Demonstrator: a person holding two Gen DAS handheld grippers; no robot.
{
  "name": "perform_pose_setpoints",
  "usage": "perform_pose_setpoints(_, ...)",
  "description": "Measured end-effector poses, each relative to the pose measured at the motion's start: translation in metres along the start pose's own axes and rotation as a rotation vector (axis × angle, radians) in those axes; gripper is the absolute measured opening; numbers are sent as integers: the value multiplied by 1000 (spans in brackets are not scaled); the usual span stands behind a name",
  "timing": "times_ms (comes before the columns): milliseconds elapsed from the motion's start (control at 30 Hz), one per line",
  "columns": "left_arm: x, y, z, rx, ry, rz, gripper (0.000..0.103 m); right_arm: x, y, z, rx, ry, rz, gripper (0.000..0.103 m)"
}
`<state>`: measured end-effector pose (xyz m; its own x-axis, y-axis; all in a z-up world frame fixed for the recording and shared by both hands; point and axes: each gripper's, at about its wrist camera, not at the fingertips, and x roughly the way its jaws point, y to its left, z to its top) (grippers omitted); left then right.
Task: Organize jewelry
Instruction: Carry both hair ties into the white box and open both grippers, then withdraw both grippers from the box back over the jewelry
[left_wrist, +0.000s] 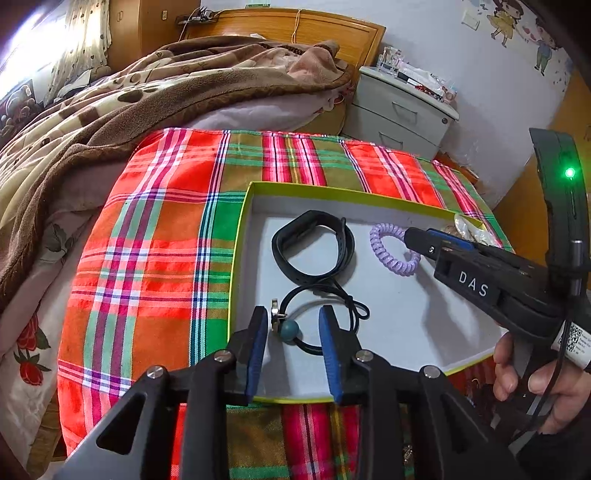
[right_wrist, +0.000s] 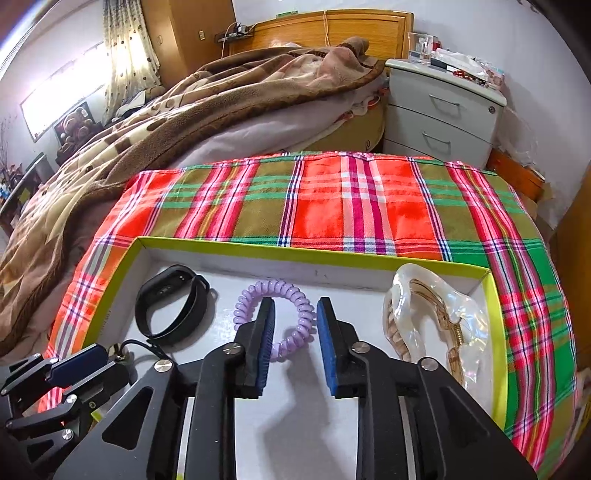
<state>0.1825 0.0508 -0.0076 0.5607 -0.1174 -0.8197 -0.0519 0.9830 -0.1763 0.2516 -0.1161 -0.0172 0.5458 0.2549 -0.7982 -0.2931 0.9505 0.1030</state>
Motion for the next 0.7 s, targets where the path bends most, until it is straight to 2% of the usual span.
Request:
perform_pose_setpoints(267, -21, -2, -3, 8, -42, -14, 37, -23, -1, -4, 10, -45, 9, 26)
perform_pose_setpoints(700, -52, -1, -26, 14, -86, -57, 38, -64, -3, -26, 26, -107, 29, 26)
